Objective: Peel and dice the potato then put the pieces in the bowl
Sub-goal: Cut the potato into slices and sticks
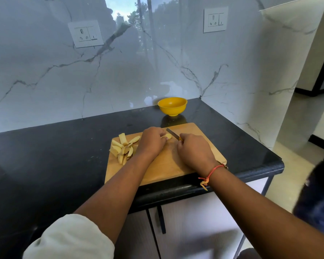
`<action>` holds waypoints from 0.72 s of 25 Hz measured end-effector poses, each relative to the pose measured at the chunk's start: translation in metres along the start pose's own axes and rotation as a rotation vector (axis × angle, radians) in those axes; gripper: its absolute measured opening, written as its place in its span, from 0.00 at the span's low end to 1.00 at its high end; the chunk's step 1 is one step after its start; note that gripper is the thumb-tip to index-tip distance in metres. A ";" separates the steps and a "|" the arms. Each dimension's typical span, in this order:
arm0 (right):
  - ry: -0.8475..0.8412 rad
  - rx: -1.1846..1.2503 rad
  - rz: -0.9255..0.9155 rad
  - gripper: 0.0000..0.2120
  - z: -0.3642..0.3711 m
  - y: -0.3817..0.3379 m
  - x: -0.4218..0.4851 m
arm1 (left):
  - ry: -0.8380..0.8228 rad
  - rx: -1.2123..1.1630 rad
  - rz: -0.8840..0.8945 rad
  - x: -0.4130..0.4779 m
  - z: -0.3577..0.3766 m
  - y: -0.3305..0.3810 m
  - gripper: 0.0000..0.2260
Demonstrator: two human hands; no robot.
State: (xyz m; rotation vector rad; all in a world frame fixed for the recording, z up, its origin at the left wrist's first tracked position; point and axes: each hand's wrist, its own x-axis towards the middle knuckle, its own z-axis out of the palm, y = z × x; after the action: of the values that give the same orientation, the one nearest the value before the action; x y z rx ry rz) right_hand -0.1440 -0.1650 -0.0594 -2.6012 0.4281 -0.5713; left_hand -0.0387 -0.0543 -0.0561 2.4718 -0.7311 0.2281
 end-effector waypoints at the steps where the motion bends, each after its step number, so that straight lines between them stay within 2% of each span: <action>1: -0.006 -0.016 -0.004 0.17 -0.001 0.000 -0.001 | 0.009 -0.004 -0.003 0.001 0.001 0.001 0.09; 5: -0.016 -0.053 -0.022 0.17 0.000 -0.001 -0.003 | 0.034 -0.012 -0.028 0.001 0.009 -0.001 0.13; 18: -0.035 -0.132 0.044 0.15 0.007 -0.011 0.005 | 0.040 -0.083 -0.123 0.010 0.013 -0.006 0.08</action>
State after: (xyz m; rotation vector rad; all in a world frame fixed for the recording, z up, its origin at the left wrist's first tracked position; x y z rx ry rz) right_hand -0.1339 -0.1550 -0.0584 -2.7156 0.5265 -0.4969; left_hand -0.0271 -0.0621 -0.0666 2.4153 -0.5579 0.1967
